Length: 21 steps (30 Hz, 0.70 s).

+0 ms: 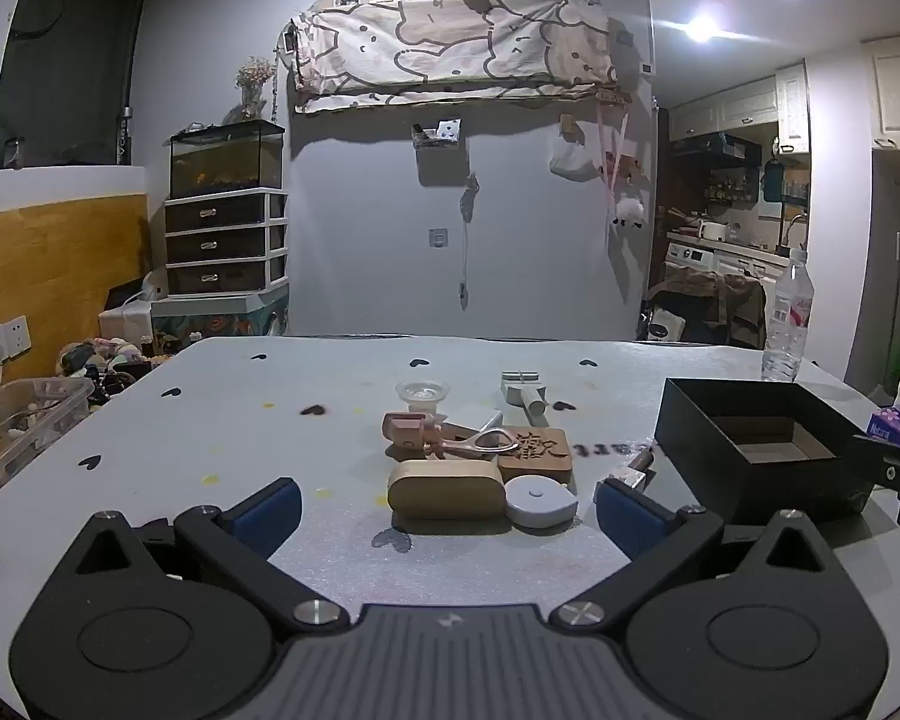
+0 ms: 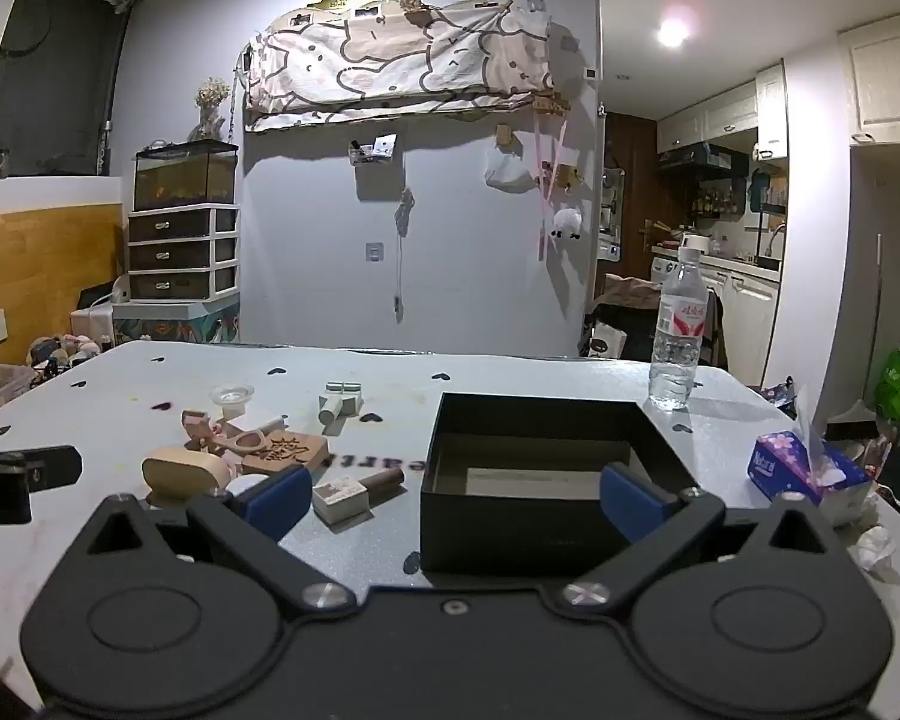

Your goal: Organize rigid objects

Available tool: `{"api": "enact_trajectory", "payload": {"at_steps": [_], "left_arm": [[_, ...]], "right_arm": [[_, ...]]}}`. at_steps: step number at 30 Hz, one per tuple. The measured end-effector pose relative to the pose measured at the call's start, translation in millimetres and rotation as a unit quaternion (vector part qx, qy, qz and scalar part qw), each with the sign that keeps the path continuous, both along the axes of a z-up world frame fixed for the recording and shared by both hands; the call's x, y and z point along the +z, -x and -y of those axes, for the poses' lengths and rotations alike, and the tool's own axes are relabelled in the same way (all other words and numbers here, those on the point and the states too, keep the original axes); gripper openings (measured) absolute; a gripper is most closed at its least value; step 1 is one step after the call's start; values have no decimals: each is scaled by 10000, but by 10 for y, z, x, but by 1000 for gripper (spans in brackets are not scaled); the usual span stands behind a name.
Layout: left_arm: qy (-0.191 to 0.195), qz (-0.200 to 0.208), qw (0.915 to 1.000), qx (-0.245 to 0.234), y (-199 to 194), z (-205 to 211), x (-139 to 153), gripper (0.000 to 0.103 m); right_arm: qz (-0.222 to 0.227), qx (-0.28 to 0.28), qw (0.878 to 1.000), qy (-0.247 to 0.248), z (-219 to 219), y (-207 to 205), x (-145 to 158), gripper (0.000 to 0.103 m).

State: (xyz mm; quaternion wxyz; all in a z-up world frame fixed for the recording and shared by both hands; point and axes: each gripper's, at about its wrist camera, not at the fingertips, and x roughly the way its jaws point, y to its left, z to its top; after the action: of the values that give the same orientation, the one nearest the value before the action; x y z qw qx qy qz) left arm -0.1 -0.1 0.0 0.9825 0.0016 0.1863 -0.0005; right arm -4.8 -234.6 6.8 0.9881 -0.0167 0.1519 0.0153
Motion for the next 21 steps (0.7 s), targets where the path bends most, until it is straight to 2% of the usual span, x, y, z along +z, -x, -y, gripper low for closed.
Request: {"api": "enact_trajectory", "payload": {"at_steps": [21], "left_arm": [[4,-28,10000,11,-3,-1,0,103]], "right_arm": [[-68,10,10000,-47,16,-13,-7,103]]}}
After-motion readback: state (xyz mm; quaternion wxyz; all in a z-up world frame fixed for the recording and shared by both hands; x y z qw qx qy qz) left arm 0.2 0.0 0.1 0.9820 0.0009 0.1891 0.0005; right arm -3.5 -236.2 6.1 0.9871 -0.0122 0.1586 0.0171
